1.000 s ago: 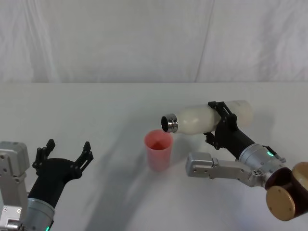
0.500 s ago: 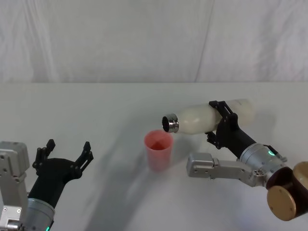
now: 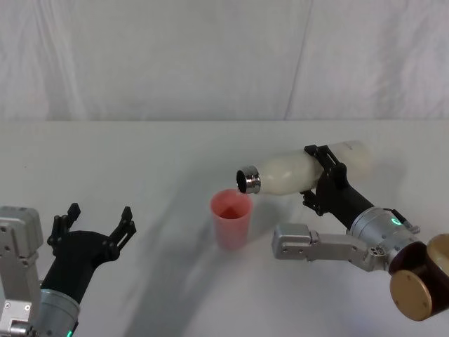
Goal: Grasp the thermos with one hand and pour water into the cup lid.
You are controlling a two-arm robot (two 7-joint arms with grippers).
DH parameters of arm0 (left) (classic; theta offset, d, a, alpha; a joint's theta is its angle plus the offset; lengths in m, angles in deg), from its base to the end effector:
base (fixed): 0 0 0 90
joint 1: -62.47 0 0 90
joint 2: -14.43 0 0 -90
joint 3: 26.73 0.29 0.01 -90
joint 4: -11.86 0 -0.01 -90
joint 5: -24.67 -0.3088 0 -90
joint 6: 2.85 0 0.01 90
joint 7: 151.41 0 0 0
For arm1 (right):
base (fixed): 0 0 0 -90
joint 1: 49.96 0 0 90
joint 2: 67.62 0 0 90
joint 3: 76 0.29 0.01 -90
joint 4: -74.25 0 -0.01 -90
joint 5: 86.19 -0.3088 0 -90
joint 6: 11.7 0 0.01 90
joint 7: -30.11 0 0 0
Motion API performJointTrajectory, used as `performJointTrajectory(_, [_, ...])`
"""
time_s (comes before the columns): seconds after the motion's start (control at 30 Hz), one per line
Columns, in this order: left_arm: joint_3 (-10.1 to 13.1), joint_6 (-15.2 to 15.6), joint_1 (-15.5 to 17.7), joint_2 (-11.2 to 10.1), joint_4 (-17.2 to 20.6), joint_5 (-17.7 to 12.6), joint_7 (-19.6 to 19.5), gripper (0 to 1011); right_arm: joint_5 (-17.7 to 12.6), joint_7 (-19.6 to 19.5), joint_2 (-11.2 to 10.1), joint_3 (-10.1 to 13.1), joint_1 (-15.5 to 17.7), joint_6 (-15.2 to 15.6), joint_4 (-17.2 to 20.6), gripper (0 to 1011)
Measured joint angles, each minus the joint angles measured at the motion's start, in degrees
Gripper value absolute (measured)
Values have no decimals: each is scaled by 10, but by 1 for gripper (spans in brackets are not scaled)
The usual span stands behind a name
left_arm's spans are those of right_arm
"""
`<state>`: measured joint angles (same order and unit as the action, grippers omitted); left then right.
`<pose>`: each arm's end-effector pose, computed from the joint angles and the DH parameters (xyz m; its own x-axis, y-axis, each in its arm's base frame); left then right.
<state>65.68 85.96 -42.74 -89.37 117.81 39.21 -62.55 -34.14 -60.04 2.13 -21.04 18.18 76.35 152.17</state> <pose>0.2530 0.0375 -0.2853 0.1244 0.9917 -0.0327 -0.9921 0.1239 -0.0176 0.3944 0.0456 -0.2806 0.1288 -0.1179 0.9846 0.8734 0.4838 -0.0563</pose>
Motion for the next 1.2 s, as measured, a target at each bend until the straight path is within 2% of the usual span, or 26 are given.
performJointTrajectory(1.2, [0, 0, 0, 0, 0, 0, 0, 1001, 22, -6, -9, -7, -5, 9, 11, 950])
